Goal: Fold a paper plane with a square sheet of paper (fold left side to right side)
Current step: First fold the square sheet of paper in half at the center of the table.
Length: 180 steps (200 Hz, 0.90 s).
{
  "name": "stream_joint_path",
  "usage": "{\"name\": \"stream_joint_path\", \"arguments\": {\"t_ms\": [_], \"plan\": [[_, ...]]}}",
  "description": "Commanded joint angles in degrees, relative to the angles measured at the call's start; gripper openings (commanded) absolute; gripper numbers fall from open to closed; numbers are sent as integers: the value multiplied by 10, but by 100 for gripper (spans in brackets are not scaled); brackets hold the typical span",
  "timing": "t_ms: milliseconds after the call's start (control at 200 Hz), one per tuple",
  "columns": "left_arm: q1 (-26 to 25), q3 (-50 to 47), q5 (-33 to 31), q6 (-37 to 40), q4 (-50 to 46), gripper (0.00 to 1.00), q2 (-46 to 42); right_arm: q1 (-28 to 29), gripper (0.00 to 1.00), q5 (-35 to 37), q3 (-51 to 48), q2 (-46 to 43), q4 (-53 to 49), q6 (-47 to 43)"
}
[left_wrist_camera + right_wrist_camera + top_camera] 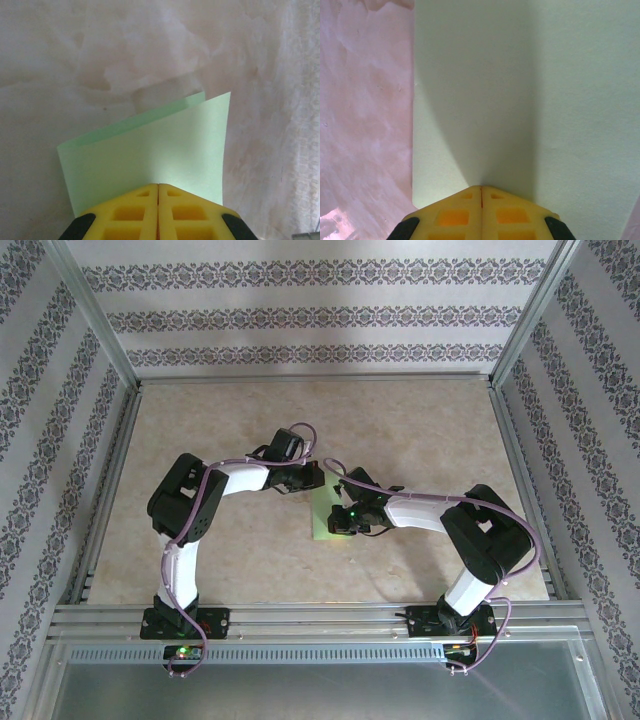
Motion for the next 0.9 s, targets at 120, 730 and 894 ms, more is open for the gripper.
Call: {"name": "stream_joint_path", "arguments": {"t_ms": [120, 730, 894], "plan": [[7, 6, -32, 15, 23, 8, 31, -3, 0, 51, -29, 39, -114, -5], [57, 73, -66, 39, 7, 8, 72, -3, 0, 51, -33, 41, -114, -5], [67, 98, -66, 41, -1, 8, 87, -3, 0, 52, -33, 41, -114, -4]]}}
